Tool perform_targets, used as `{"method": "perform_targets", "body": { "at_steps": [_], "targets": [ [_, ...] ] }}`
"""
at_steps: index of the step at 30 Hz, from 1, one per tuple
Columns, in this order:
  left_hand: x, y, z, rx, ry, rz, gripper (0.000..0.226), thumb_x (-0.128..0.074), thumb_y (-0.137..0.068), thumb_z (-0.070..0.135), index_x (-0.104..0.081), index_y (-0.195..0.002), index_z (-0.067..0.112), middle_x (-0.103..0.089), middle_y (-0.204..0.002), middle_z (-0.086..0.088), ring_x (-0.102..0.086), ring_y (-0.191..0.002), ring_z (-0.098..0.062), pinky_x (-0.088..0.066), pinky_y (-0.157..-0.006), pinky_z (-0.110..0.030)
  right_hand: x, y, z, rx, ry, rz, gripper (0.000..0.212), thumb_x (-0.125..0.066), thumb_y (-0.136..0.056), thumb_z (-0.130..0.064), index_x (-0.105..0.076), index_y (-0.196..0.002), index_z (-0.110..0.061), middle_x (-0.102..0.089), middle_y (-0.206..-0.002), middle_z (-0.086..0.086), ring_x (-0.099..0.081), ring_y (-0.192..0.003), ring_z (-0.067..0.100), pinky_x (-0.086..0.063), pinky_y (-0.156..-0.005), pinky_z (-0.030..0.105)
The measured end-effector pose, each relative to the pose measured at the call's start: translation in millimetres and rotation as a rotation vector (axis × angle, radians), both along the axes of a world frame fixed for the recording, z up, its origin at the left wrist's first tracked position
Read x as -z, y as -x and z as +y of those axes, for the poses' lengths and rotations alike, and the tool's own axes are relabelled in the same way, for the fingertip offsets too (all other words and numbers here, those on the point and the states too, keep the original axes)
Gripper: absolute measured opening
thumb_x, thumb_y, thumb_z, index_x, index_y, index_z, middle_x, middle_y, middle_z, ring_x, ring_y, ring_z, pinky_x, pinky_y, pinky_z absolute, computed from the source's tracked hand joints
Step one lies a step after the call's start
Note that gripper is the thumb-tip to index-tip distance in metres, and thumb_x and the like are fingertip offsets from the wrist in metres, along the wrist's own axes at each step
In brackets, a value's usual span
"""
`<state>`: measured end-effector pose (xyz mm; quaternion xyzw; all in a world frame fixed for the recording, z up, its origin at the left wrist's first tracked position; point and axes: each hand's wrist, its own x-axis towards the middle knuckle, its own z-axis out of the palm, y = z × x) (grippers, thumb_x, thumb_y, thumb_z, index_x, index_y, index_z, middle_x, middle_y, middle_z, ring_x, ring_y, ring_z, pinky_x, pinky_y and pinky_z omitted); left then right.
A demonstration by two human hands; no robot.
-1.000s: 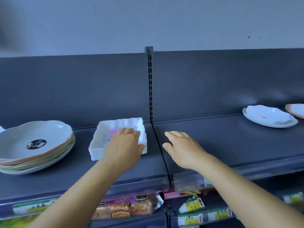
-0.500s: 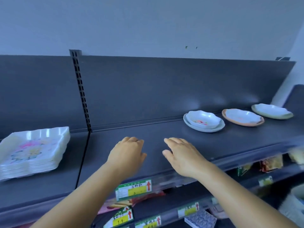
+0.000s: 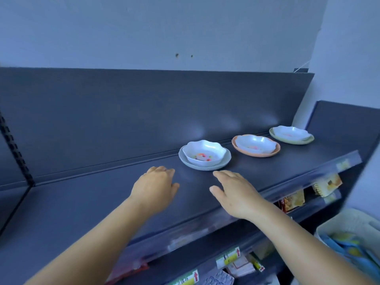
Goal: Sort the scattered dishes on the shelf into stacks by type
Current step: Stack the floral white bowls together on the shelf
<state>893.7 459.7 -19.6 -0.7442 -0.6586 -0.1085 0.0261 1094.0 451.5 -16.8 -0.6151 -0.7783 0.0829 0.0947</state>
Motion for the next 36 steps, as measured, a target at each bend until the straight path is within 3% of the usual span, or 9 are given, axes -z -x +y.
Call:
{"method": "perform_targets", "body": {
  "at_steps": [5,9,15,18,21,26,31,36],
  "targets": [
    [0.3,-18.8,51.2,0.043,-0.006,-0.005,0.029,-0.040,-0.098,0.032,-0.054,-0.112,0.010,-0.057,-0.113,-0.002,-0.048,-0.116,-0.022,-0.045,-0.082,-0.031,0.1,-21.4,36.2,0.091,-0.003,0.025,0.047,-0.035,-0.101,-0.038,-0.039,-0.141,-0.014,-0.039,-0.148,0.003,-0.033,-0.136,0.024,-0.034,-0.107,0.035],
    [3.8,-26.8,97.2,0.065,-0.012,-0.010,0.030,-0.039,-0.098,0.032,-0.055,-0.113,0.011,-0.058,-0.111,-0.003,-0.050,-0.112,-0.022,-0.043,-0.077,-0.030,0.1,-27.5,75.7,0.157,0.010,0.041,0.046,-0.036,-0.101,-0.037,-0.039,-0.140,-0.015,-0.042,-0.143,0.004,-0.034,-0.133,0.023,-0.038,-0.103,0.037],
    [8.1,-31.5,159.9,0.045,0.012,0.026,0.038,-0.036,-0.100,0.036,-0.056,-0.116,0.007,-0.058,-0.116,-0.008,-0.048,-0.115,-0.025,-0.044,-0.085,-0.032,5.2,-28.8,140.3,0.241,-0.023,0.059,0.035,-0.039,-0.099,-0.032,-0.048,-0.126,-0.012,-0.051,-0.123,0.007,-0.044,-0.118,0.026,-0.041,-0.090,0.036],
    [11.0,-34.1,179.2,0.023,0.023,0.039,0.041,-0.037,-0.099,0.039,-0.058,-0.115,0.007,-0.059,-0.115,-0.008,-0.048,-0.116,-0.025,-0.044,-0.086,-0.032,9.4,-26.8,165.9,0.287,-0.028,0.062,0.020,-0.041,-0.098,-0.033,-0.046,-0.098,-0.014,-0.048,-0.104,0.004,-0.046,-0.103,0.025,-0.039,-0.077,0.033],
    [14.1,-35.1,190.6,0.001,0.030,0.018,0.034,-0.042,-0.097,0.036,-0.059,-0.103,0.008,-0.060,-0.105,-0.008,-0.051,-0.107,-0.025,-0.042,-0.076,-0.031,14.0,-23.8,181.7,0.329,-0.045,0.063,0.026,-0.043,-0.096,-0.034,-0.036,-0.079,-0.017,-0.045,-0.093,0.002,-0.038,-0.088,0.022,-0.035,-0.070,0.032],
    [19.6,-36.6,202.7,-0.064,0.031,-0.090,0.023,-0.049,-0.092,0.031,-0.047,-0.080,0.012,-0.053,-0.078,-0.001,-0.049,-0.078,-0.023,-0.038,-0.064,-0.028,20.6,-21.9,201.2,0.381,-0.051,0.066,0.019,-0.049,-0.093,-0.031,-0.041,-0.086,-0.015,-0.049,-0.090,0.002,-0.046,-0.083,0.025,-0.038,-0.066,0.031],
    [21.7,-38.2,205.1,-0.095,-0.042,-0.275,0.018,-0.055,-0.088,0.027,-0.050,-0.084,0.010,-0.063,-0.082,-0.006,-0.054,-0.075,-0.025,-0.041,-0.061,-0.028,25.9,-30.7,208.8,0.379,-0.061,0.174,0.028,-0.051,-0.090,-0.025,-0.032,-0.071,-0.018,-0.049,-0.082,0.001,-0.046,-0.074,0.025,-0.029,-0.049,0.029],
    [10.5,-55.8,210.2,-0.094,-0.120,-0.463,0.022,-0.062,-0.085,0.026,-0.048,-0.079,0.009,-0.057,-0.081,-0.007,-0.049,-0.069,-0.022,-0.031,-0.050,-0.026,17.6,-59.8,215.9,0.334,-0.139,0.296,0.025,-0.052,-0.088,-0.024,-0.034,-0.070,-0.021,-0.043,-0.067,-0.005,-0.044,-0.069,0.024,-0.026,-0.048,0.028]
  ]
}}
